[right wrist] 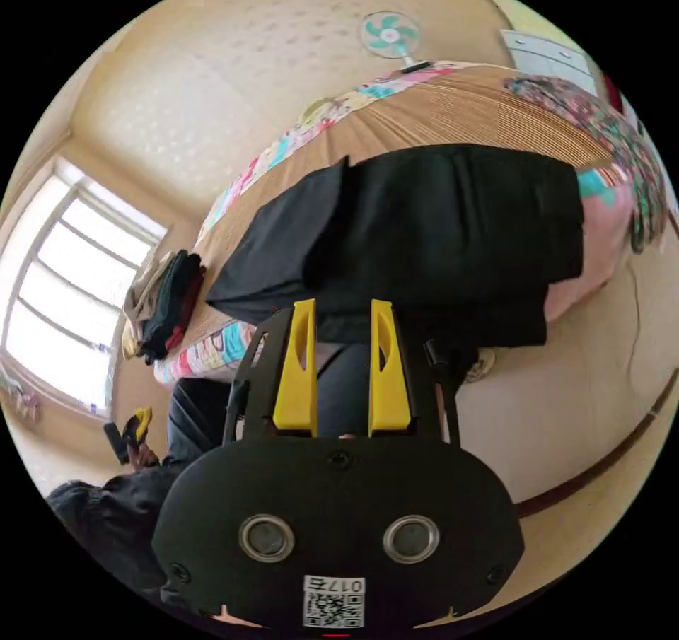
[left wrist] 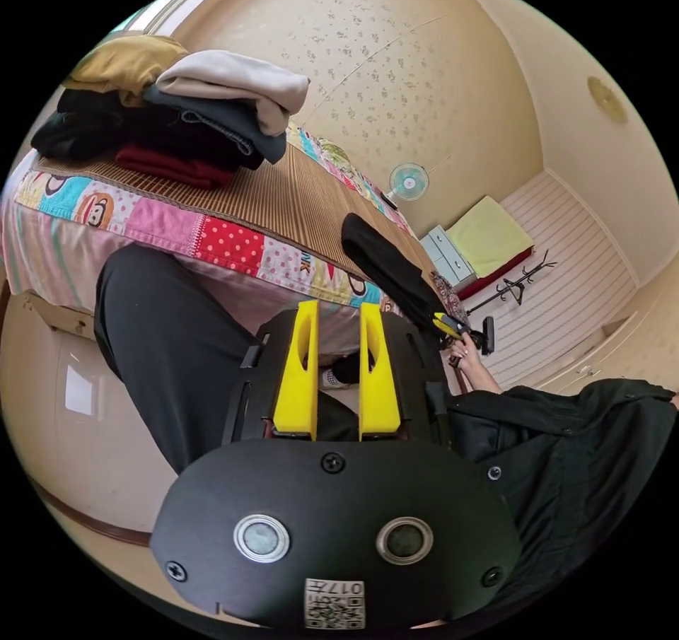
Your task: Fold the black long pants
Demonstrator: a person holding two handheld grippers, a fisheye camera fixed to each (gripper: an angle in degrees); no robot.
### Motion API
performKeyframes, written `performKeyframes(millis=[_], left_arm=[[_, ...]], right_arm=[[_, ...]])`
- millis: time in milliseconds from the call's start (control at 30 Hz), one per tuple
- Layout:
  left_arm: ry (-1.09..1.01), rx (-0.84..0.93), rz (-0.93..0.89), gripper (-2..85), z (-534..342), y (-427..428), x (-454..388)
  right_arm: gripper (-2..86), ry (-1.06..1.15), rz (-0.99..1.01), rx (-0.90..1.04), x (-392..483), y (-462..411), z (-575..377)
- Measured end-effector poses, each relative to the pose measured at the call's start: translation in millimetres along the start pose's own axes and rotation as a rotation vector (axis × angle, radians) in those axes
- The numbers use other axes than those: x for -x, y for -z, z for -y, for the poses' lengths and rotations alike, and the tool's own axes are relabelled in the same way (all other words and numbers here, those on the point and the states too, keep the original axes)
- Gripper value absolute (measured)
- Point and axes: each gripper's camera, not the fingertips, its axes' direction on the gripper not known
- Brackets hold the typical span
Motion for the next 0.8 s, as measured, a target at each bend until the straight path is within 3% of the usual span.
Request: performKeyframes(millis=[100,167,333,400,467,533,667,800], left_arm=[[0.002,0.006,-0.016,8.9,6.7,-7.3,-4.9],[-0.007,0.022,-0.022,8.9,12.2,-13.9,-10.8],[-0.035,0.022,-0.063,8.9,23.7,-22.3,-31.4],[-0.047,0.022,-0.070,8.9,24.9,-21.8,-38.1],[-0.070,0.027,-0.056,8.9,24.7,-21.1,-45.7],[-0.101,0.055,-0.058,8.9,27.1,-25.9,-55.4],[-0.151,0.116,-0.203,8.9,47.8,-47.3,-78.5],[-0.329,0.120,-0.244,9.9,91.3,-67.8,-146.4]], right_arm=[[14.3,-0.346,0.115,-0.114,-103.7,25.2,-20.2],[17.3,-0.532,0.333,-0.133,-152.5,9.8,-30.9],[15.9,-0.611,0.666,-0.262,-165.3,-22.3,-17.9],[11.2,-0.644,0.674,-0.318,-155.8,-16.9,-6.4],[3.4,-0.475,0.702,-0.380,-123.2,6.7,19.0],[2.2,-0.287,0.703,-0.366,-80.9,31.0,42.5],[2.6,0.346,0.606,-0.188,75.3,81.0,68.3],[5.0,0.681,0.783,-0.022,183.4,88.3,45.1]])
